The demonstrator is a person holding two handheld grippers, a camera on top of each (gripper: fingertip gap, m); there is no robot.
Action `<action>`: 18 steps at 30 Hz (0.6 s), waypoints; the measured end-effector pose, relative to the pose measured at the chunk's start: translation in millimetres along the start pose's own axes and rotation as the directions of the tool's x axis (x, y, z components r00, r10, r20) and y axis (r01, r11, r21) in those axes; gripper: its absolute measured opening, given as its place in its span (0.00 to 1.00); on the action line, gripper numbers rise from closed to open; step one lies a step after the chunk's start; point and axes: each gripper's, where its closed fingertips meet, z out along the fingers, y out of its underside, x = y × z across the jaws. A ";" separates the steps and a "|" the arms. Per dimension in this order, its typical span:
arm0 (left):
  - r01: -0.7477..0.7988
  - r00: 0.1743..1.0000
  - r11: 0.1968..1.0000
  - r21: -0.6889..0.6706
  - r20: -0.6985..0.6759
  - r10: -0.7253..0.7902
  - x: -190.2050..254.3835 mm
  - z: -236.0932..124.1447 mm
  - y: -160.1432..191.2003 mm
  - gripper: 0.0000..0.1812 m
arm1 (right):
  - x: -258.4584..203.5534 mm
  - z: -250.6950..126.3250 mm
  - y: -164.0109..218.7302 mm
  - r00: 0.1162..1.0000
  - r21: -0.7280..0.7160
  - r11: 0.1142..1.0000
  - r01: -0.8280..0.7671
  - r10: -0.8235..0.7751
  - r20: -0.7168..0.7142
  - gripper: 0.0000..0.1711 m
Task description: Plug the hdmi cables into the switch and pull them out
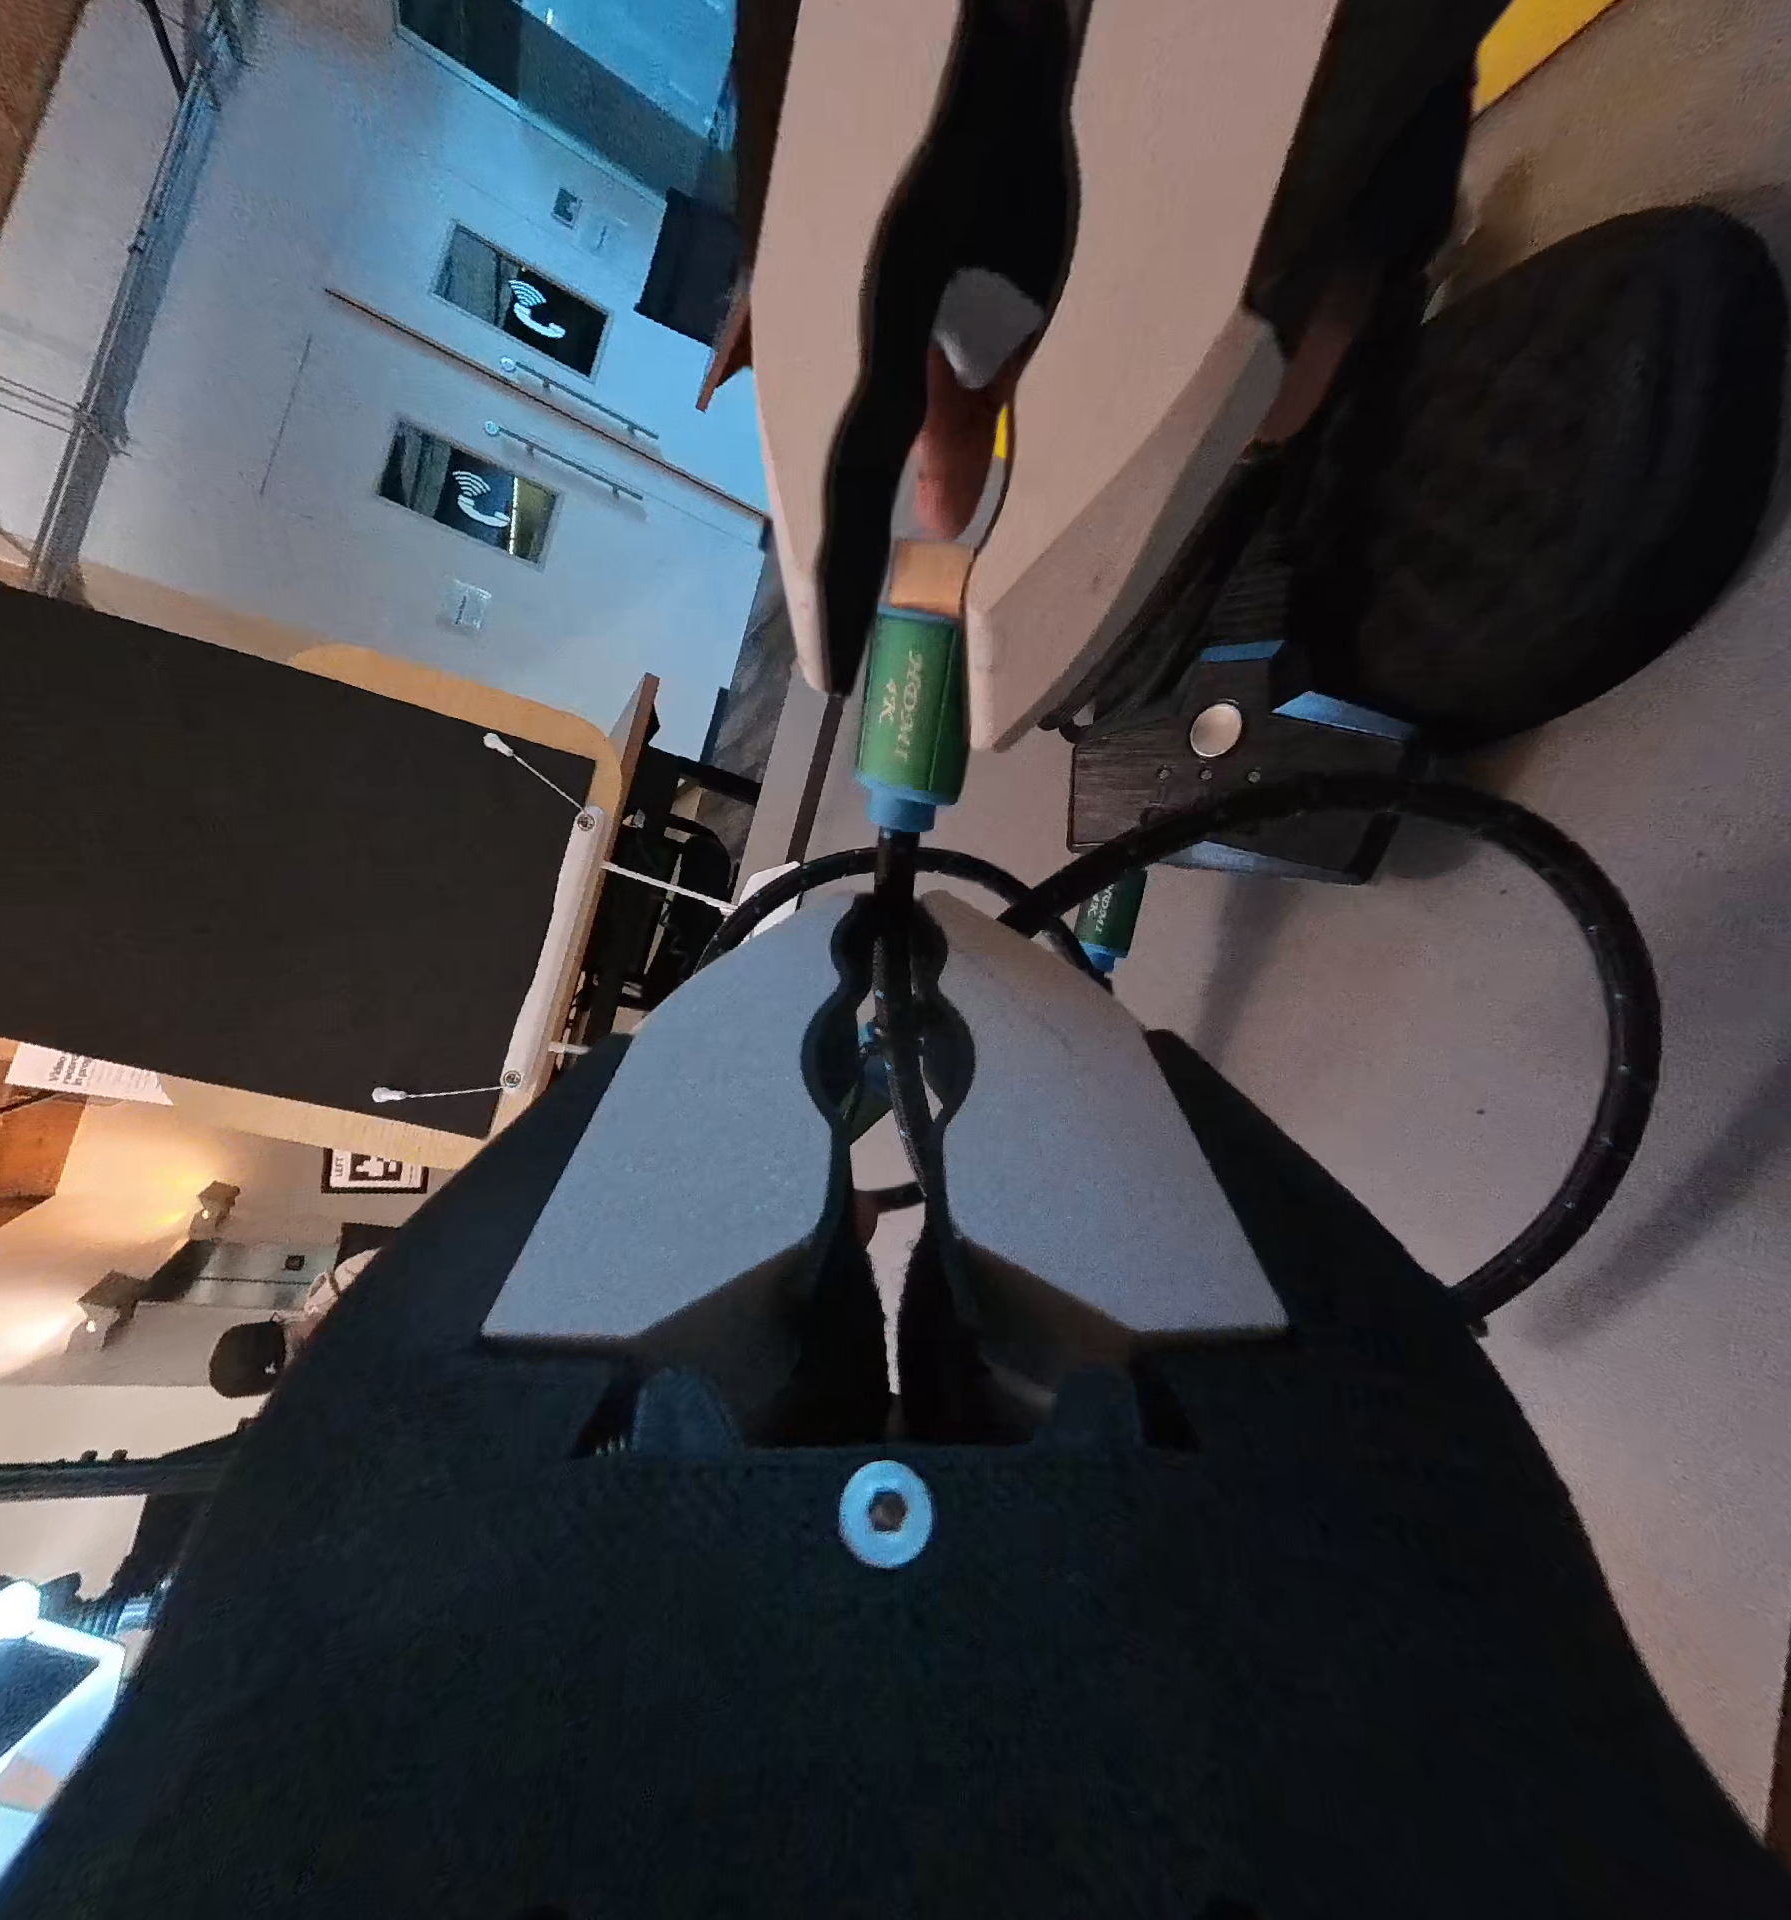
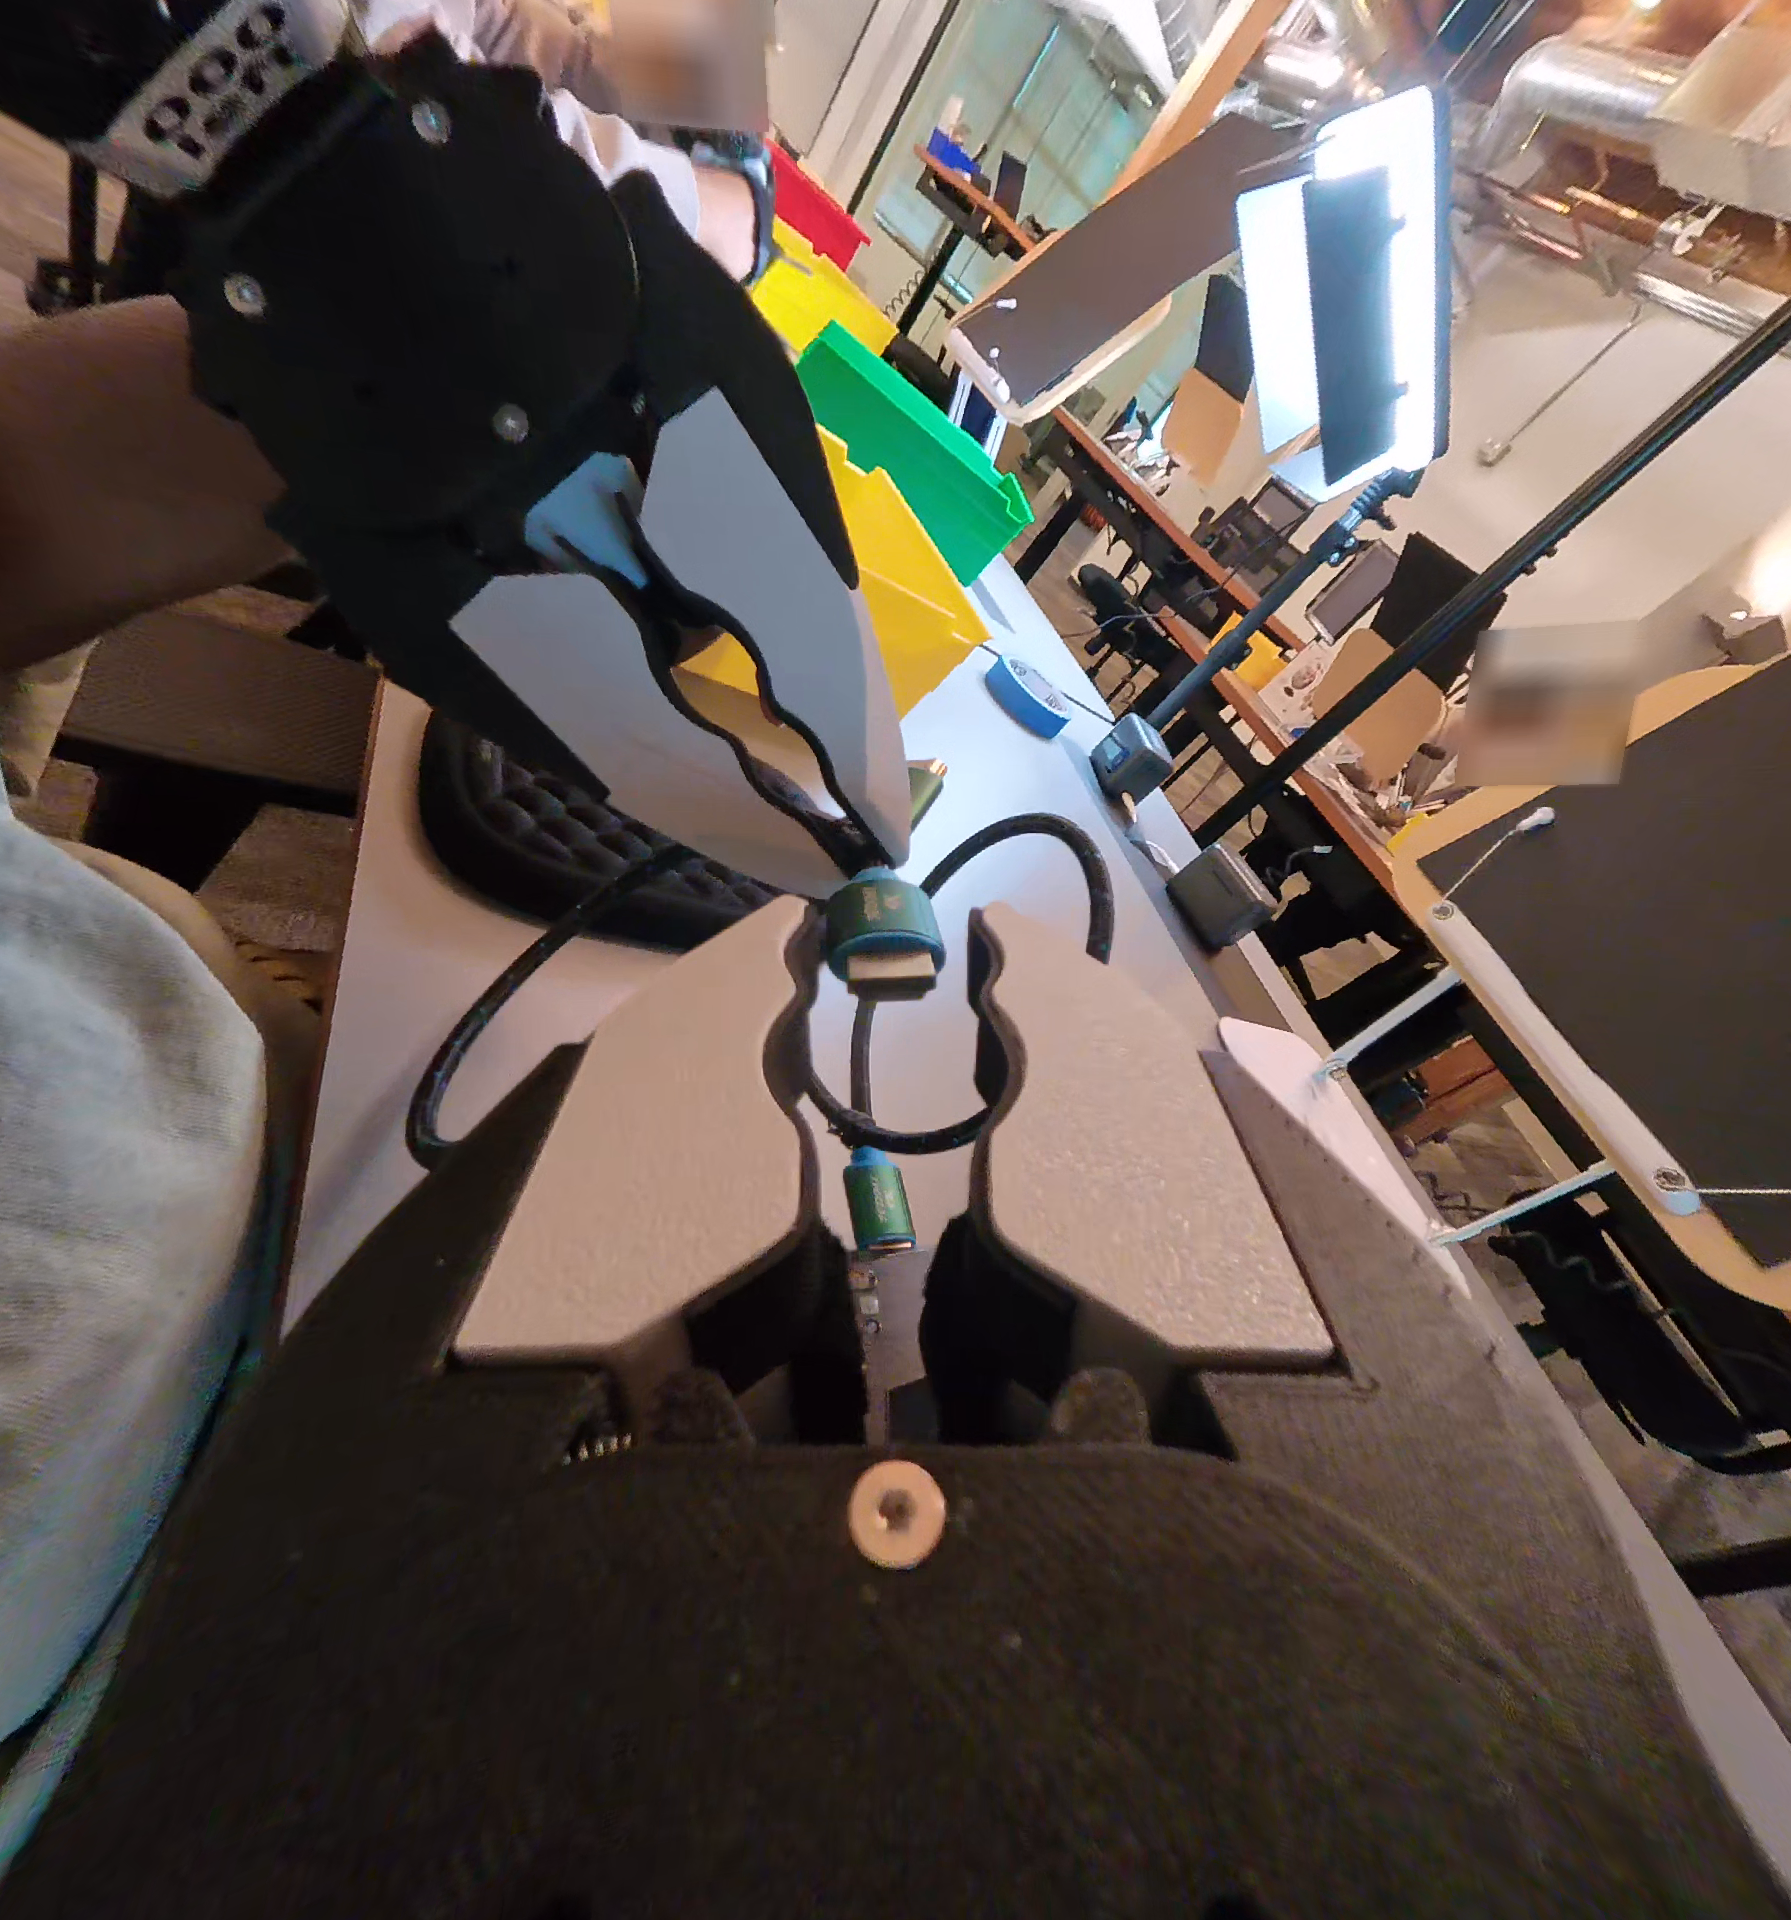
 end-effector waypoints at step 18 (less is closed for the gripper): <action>0.772 0.623 0.296 0.562 -0.761 -0.180 8.4 -104.2 -109.5 0.15 | 41.9 -12.5 -35.8 0.926 0.044 0.957 0.286 -0.264 -0.269 0.12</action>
